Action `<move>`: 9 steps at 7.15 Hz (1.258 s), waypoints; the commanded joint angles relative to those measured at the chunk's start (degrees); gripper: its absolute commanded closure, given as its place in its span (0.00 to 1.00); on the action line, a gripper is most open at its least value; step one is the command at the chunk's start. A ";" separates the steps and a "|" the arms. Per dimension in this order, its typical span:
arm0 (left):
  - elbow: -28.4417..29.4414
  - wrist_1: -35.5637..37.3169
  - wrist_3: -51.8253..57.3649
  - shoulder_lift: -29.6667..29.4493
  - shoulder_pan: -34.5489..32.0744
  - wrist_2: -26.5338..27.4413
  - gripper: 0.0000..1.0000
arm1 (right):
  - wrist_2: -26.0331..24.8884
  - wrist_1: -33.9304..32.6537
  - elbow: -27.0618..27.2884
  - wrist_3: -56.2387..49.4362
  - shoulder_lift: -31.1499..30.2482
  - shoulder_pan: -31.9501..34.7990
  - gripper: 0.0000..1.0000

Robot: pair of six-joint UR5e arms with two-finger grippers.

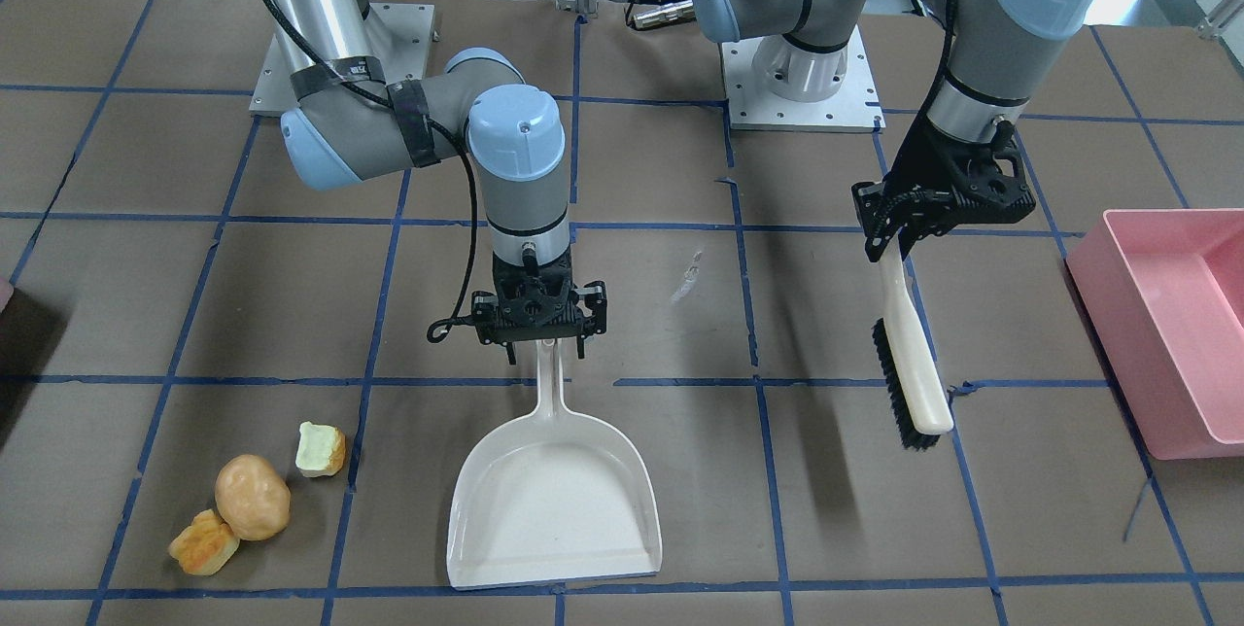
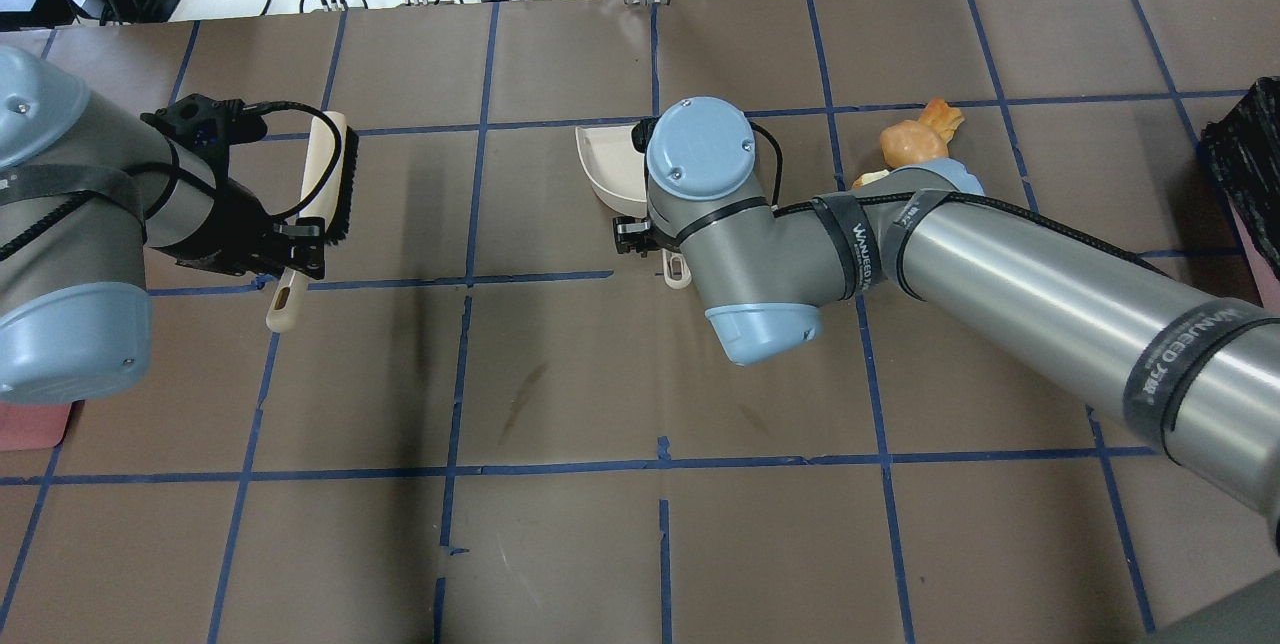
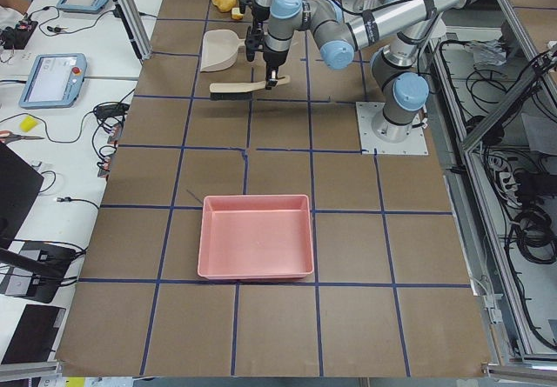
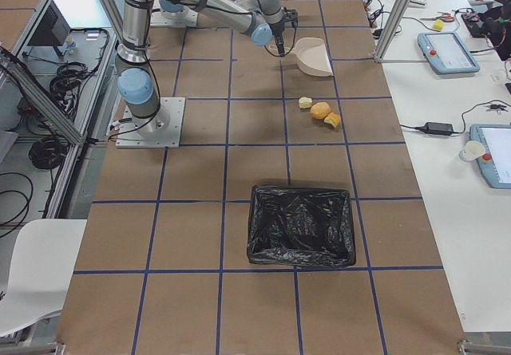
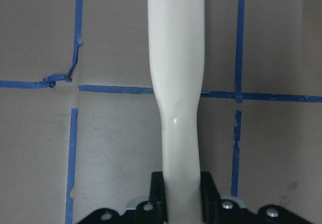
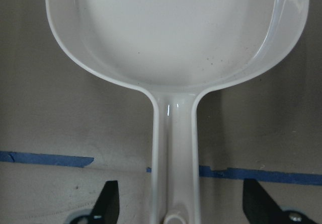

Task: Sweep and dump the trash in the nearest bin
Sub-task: 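Grasp the dustpan handle with the right gripper while the left carries the brush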

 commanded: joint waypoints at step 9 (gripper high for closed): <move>12.37 -3.19 -17.98 -8.92 -15.64 0.64 1.00 | 1.71 22.51 -7.13 -26.75 -11.22 -14.66 0.99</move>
